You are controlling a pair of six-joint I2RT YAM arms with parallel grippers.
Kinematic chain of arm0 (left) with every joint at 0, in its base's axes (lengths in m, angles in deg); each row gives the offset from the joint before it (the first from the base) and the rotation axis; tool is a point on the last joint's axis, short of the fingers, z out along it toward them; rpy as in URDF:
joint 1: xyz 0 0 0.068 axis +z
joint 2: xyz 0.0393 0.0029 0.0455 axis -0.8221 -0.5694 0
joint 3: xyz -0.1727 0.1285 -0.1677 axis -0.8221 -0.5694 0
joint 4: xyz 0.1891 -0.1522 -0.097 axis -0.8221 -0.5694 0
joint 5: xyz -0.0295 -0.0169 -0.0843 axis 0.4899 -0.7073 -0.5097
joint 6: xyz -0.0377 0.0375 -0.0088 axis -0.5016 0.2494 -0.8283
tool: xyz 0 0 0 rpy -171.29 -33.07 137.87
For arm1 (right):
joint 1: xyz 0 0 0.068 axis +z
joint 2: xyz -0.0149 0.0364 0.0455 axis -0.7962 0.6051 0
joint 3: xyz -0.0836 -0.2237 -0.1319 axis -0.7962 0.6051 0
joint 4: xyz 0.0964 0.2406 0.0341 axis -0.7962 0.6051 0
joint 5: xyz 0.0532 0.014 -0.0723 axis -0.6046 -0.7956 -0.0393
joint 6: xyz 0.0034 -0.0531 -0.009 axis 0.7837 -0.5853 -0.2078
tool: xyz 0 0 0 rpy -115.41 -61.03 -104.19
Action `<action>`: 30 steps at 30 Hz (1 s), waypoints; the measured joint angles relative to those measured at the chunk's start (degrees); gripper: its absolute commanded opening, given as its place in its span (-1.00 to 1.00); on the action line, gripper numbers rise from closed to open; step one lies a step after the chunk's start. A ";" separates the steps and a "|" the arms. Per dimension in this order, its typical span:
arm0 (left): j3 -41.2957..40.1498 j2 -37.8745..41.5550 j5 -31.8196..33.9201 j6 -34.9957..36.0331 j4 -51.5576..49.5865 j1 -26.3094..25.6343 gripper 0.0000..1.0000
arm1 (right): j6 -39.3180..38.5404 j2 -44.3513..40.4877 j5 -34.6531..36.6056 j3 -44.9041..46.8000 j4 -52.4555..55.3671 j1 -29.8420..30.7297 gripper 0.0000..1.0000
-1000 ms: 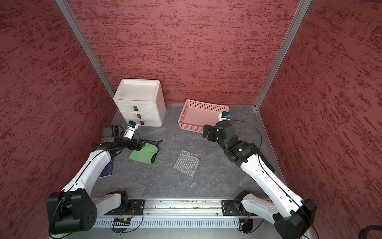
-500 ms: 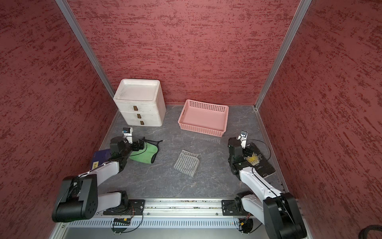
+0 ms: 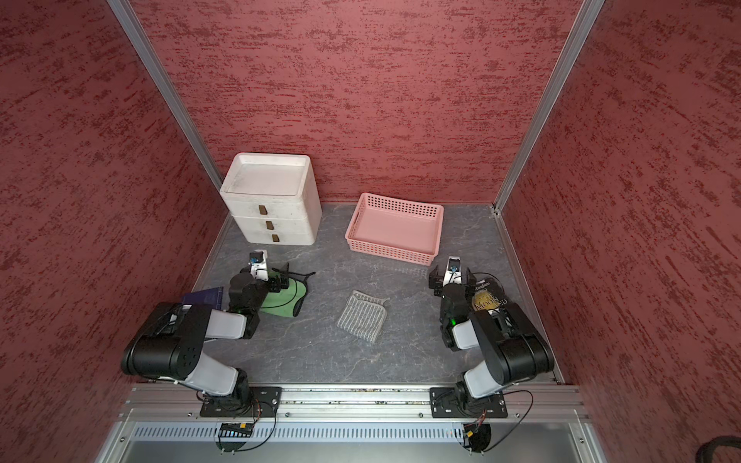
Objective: Fold the square dishcloth
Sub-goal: Reset both arms
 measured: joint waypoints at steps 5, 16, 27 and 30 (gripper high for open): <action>2.69 0.09 -1.44 -1.40 -1.25 2.36 1.00 | 1.38 1.51 -5.64 -6.49 4.61 -5.05 0.97; 2.69 0.09 -2.54 -1.81 -3.43 2.36 1.00 | 3.76 1.25 -9.16 -8.96 9.11 -7.02 0.97; 2.69 0.07 -2.54 -1.81 -3.72 2.36 1.00 | 3.96 1.25 -9.55 -8.96 9.97 -7.02 0.97; 2.69 0.07 -2.54 -1.84 -3.72 2.36 1.00 | 3.96 1.25 -9.60 -8.96 10.29 -7.02 0.97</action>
